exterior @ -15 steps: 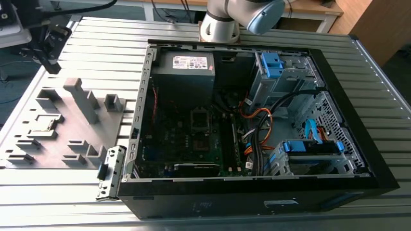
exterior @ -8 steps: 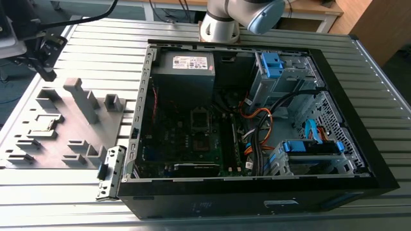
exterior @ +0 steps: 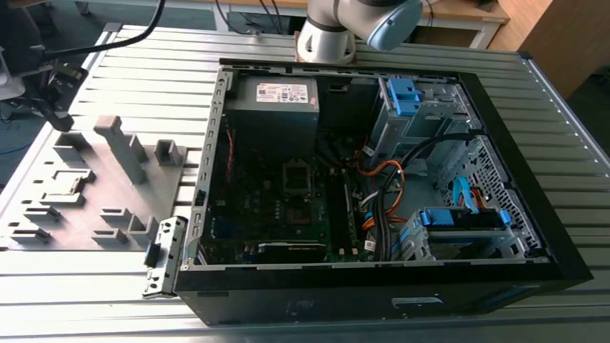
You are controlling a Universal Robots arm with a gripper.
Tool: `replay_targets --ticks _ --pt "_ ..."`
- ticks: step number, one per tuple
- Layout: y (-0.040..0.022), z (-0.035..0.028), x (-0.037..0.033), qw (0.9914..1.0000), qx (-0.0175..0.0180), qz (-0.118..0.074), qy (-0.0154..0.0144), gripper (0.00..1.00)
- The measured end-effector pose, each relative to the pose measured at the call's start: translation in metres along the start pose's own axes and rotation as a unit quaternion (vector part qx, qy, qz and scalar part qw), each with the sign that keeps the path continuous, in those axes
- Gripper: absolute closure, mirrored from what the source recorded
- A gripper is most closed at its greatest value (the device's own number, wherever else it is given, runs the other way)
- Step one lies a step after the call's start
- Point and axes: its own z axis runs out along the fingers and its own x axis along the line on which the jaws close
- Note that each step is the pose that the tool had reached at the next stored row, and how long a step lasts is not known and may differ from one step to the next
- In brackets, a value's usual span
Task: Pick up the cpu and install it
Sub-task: 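Reach for the cpu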
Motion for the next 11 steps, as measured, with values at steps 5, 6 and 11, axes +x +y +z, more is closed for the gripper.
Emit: replay_targets --ticks 5,6,11 --pt "-0.0031 0.0086 0.0082 1.0 0.0001 0.0 0.0008 0.89" --pt "-0.0036 0.0103 0.0097 1.0 0.0001 0.0 0.001 0.89" --pt "-0.0058 0.0191 0.0184 1.0 0.0002 0.0 0.002 0.89"
